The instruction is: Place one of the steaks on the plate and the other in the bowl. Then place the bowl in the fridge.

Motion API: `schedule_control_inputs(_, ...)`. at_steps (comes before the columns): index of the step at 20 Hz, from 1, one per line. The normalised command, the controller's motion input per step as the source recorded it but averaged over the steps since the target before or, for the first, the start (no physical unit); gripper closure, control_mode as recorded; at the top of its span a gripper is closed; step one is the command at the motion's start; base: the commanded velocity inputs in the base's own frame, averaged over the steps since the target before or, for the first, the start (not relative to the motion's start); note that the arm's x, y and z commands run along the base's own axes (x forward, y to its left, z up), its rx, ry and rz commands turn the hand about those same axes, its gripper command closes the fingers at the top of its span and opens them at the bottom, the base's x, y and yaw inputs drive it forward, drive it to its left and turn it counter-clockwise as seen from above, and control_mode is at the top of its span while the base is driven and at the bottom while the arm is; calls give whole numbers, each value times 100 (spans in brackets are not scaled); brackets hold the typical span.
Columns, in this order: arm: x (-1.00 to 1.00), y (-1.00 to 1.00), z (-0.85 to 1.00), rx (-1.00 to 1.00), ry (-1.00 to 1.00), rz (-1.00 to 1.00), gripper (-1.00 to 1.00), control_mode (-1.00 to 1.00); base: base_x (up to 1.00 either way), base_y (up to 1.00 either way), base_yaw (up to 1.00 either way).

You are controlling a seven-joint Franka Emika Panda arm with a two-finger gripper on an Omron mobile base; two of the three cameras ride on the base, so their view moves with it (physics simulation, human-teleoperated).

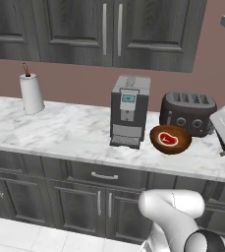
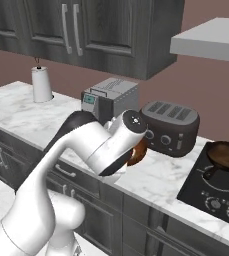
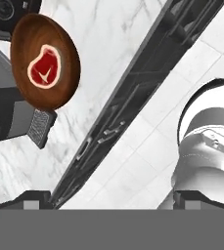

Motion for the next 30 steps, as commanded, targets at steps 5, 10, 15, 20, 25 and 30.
schedule_control_inputs(5, 47, -8, -36, 0, 0, 13, -100, -100, 0, 0, 0)
schedule_control_inputs(10, 58, -15, -32, 0, 0, 13, -100, -100, 0, 0, 0)
schedule_control_inputs(15, 56, -18, -32, 0, 0, 13, -100, -100, 0, 0, 0)
schedule_control_inputs(20, 45, -17, -30, 0, -1, 12, -100, -100, 0, 0, 0)
schedule_control_inputs(25, 40, -14, -28, 0, -2, 11, -100, -100, 0, 0, 0)
schedule_control_inputs(30, 31, -9, -32, 0, -4, 7, -100, -100, 0, 0, 0)
